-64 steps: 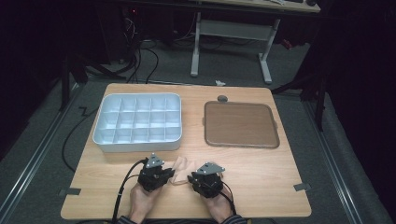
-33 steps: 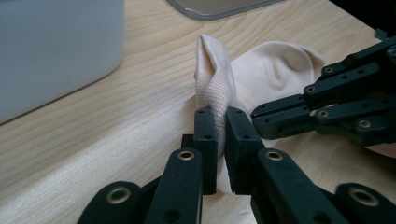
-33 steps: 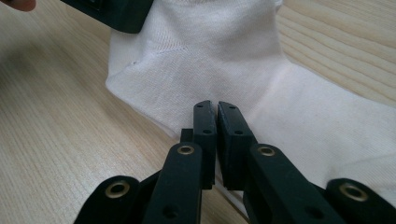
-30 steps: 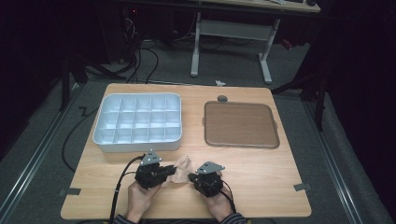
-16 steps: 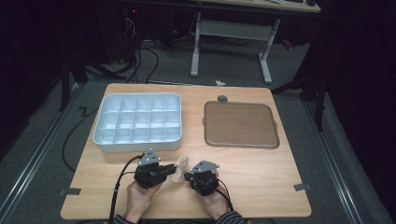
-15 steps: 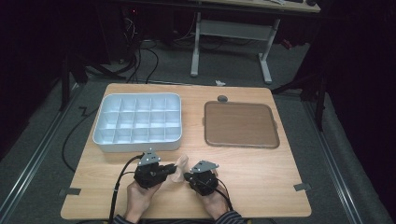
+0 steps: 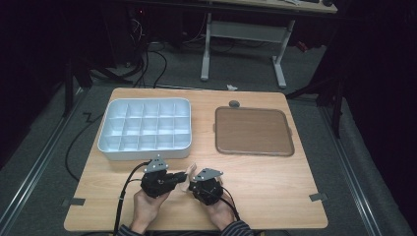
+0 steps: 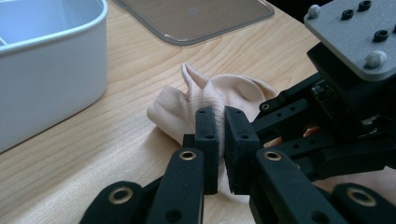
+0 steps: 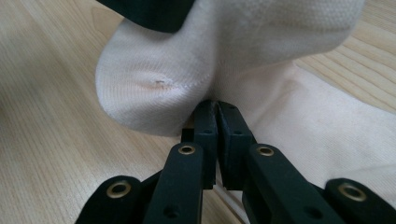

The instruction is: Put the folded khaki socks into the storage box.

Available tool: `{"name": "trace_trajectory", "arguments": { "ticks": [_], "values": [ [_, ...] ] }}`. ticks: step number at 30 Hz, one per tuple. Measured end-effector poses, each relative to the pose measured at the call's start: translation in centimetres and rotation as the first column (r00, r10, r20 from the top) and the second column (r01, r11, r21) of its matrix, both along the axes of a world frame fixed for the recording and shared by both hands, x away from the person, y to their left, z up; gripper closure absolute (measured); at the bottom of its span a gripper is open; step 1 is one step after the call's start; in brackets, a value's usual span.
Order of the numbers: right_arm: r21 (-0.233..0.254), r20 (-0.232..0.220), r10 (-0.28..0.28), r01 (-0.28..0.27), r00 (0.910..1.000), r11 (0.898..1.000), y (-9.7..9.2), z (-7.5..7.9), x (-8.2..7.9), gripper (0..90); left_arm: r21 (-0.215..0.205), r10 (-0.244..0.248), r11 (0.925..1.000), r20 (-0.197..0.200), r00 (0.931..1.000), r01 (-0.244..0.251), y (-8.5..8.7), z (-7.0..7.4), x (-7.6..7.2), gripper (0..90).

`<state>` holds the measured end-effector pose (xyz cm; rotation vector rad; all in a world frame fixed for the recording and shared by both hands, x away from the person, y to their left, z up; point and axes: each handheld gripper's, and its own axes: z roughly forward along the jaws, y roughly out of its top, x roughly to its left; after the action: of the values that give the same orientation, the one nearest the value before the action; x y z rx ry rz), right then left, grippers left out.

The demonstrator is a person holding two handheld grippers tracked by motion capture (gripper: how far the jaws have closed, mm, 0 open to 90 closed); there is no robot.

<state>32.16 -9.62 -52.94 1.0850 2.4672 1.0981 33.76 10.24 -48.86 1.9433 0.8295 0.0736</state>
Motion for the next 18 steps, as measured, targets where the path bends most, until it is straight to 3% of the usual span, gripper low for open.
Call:
{"name": "trace_trajectory", "arguments": {
  "ticks": [4, 8, 18],
  "values": [
    [0.012, -0.011, 0.0, 0.0, 0.9999, 1.0, 0.0, 0.0, 0.2, 86.0, 0.013, -0.002, 0.9999, 0.003, 1.0, 0.002, 0.0, -0.1, 0.1, 85.4],
    [0.004, -0.002, -0.007, 0.007, 1.0, 1.0, -0.1, 0.2, 0.0, 79.2, 0.03, -0.003, 0.9996, 0.006, 1.0, 0.002, 0.1, -0.2, 0.1, 85.5],
    [0.008, 0.102, -0.072, 0.071, 0.9922, 0.997, -2.7, 2.5, -1.2, 74.8, 0.035, 0.005, 0.9994, 0.003, 1.0, -0.005, 0.3, -0.2, 0.1, 85.4]
  ]
}}
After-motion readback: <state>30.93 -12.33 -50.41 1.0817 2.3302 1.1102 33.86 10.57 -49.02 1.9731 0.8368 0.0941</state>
